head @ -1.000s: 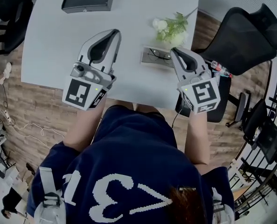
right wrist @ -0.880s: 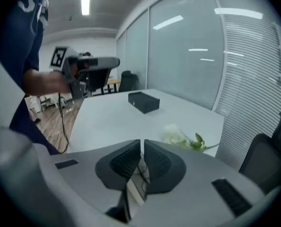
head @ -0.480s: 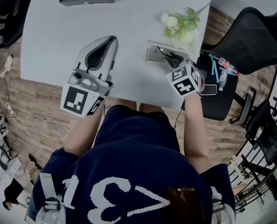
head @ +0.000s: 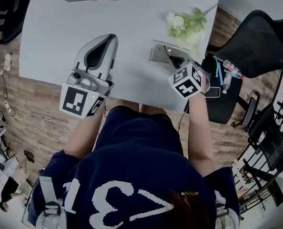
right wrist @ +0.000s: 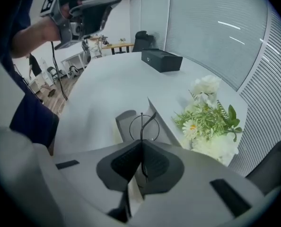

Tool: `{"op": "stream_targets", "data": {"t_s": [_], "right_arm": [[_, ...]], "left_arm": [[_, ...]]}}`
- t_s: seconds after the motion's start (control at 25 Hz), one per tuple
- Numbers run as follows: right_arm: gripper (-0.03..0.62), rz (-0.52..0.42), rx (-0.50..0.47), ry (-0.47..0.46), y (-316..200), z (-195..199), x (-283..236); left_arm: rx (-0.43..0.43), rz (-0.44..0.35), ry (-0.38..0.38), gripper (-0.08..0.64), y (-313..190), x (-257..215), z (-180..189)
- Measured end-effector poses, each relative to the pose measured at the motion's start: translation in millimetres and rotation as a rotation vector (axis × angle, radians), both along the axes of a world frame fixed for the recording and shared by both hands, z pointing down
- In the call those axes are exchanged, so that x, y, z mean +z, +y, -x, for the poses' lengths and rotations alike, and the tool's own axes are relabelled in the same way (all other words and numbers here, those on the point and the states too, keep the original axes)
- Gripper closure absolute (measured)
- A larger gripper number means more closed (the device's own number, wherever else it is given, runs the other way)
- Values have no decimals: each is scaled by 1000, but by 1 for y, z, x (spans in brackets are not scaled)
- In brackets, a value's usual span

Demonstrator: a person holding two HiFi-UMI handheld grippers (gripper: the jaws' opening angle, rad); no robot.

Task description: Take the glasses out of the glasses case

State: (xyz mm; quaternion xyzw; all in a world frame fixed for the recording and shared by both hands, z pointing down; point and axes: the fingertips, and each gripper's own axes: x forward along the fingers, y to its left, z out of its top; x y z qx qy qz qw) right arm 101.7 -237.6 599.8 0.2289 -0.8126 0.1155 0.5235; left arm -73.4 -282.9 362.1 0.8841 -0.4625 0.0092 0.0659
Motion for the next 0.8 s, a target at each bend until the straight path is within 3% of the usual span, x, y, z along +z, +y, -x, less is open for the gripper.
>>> {"op": "stream_targets", "data": {"t_s": [0.2,0.36,0.64,0.8], "right_arm": [[566,-29,-33,-93,8,4,-34],[566,-87,50,-263,-5,7,-80],[566,-362,227,-564,-41,-2,-196],[567,-520,290,-685,-45,-13,-260]], "left_arm": [[3,-32,1,543,0,-13,-3],[9,-84,3,543,0,-33,-7],[5,-198,11,543,-1,-78,-10],[4,-252,17,543,-2,-101,-11]]}}
